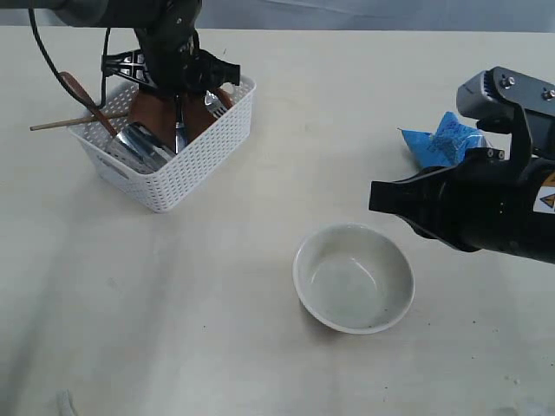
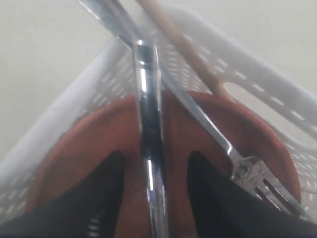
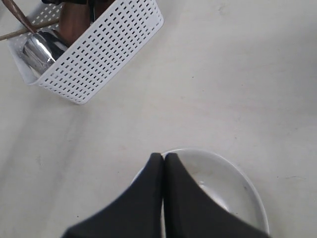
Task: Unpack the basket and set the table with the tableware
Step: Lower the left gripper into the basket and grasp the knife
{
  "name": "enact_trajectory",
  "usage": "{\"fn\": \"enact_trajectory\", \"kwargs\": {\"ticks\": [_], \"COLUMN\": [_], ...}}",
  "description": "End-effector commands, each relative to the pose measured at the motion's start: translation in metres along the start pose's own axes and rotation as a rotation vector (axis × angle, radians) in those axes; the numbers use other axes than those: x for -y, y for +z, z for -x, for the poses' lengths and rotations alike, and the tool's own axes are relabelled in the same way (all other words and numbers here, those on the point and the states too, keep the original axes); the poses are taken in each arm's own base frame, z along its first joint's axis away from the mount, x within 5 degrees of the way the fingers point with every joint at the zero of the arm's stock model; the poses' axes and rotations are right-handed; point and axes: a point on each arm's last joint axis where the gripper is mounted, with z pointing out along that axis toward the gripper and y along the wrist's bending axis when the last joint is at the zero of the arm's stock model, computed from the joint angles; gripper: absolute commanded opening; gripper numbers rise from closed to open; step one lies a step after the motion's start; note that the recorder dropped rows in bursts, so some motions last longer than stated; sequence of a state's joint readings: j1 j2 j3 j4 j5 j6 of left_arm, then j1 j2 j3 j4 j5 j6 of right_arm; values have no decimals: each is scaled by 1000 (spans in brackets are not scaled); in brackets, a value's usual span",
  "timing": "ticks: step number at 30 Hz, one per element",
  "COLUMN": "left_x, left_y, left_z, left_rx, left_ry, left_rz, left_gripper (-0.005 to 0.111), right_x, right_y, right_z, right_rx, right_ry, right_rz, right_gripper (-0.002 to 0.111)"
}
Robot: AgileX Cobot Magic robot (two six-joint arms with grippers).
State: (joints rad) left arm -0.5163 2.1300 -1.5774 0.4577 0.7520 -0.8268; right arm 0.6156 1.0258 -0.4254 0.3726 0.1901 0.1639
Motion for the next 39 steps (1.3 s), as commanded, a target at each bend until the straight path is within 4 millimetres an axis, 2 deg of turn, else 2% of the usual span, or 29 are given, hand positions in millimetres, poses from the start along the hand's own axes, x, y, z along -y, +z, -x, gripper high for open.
{"fn": "enact_trajectory", "kwargs": {"ticks": [1, 5, 17, 21, 29, 39], "left_x": [1, 1, 0, -1, 0, 3], "left_y": [-2, -2, -2, -2, -2, -15], "left_z": [0, 0, -1, -2, -1, 15], "left_rx": [-2, -4, -11, -21, -18, 24], "left_ry": [11, 8, -3, -7, -7, -15], "left_rz": [13, 11, 18, 26, 23, 10], "left_gripper": [25, 9, 9, 0, 0, 0], "right_x": [-1, -1, -1, -1, -1, -1], "right_y": [0, 0, 0, 0, 0, 0], "right_z": [1, 1, 1, 1, 1, 1], "right_rx": [5, 5, 5, 5, 5, 5], "right_ry": [-19, -19, -34, -34, -34, -45], "right_rz": [3, 3, 3, 3, 3, 3], "right_gripper": [0, 0, 0, 0, 0, 0]}}
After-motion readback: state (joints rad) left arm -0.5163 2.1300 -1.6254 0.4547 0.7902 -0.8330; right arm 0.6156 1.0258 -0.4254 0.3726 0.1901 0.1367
